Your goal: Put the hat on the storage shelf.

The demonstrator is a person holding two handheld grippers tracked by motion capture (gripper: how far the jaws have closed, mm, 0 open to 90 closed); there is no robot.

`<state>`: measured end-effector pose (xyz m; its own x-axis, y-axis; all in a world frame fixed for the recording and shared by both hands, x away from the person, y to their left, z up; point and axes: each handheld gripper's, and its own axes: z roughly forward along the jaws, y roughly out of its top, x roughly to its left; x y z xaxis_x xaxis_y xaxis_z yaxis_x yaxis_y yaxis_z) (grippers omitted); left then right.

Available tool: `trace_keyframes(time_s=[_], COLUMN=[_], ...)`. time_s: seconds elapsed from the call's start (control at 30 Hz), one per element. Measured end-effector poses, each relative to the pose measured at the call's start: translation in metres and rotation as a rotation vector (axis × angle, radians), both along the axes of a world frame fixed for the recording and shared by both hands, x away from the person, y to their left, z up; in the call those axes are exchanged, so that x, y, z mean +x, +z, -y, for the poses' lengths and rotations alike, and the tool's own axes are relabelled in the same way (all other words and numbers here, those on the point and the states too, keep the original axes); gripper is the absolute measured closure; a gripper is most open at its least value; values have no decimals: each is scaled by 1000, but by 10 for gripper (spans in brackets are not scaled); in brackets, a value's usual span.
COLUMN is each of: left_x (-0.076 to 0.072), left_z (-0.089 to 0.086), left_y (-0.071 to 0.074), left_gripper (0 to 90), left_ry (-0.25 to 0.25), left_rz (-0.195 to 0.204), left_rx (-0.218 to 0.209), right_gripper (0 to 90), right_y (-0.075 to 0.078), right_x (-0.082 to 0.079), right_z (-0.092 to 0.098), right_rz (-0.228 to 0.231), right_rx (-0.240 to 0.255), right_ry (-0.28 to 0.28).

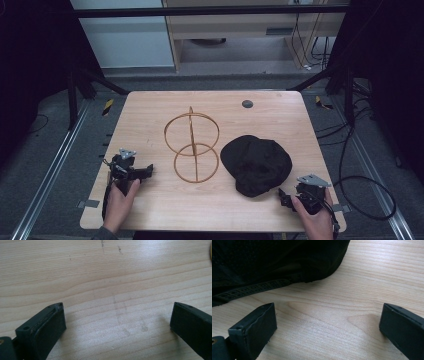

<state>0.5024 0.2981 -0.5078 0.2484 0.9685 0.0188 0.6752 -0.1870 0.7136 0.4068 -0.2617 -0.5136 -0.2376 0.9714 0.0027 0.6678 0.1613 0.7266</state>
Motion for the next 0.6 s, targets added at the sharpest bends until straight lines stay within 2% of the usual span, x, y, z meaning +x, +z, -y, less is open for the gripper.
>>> trace_keyframes(time_s=[0.23, 0.27, 0.33, 0.4, 0.6], left_x=[0, 1, 1, 0, -1], left_z=[0, 0, 0, -1, 0], left_y=[0, 0, 0, 0, 0], left_gripper=[0, 0, 0, 0, 0], left_ry=[0, -4, -7, -20, -19], left_rz=[-1, -2, -2, -2, -2], left_rx=[0, 1, 1, 1, 2], right_gripper=[33, 79, 81, 87, 99], right_y=[1, 4, 8, 12, 41], right_x=[0, -1, -3, -6, -16], right_z=[0, 1, 1, 0, -3], right_rz=[-3, -11, -24, -19, -51], right_rx=[4, 12, 32, 9, -40], right_ry=[1, -2, 12, 27, 73])
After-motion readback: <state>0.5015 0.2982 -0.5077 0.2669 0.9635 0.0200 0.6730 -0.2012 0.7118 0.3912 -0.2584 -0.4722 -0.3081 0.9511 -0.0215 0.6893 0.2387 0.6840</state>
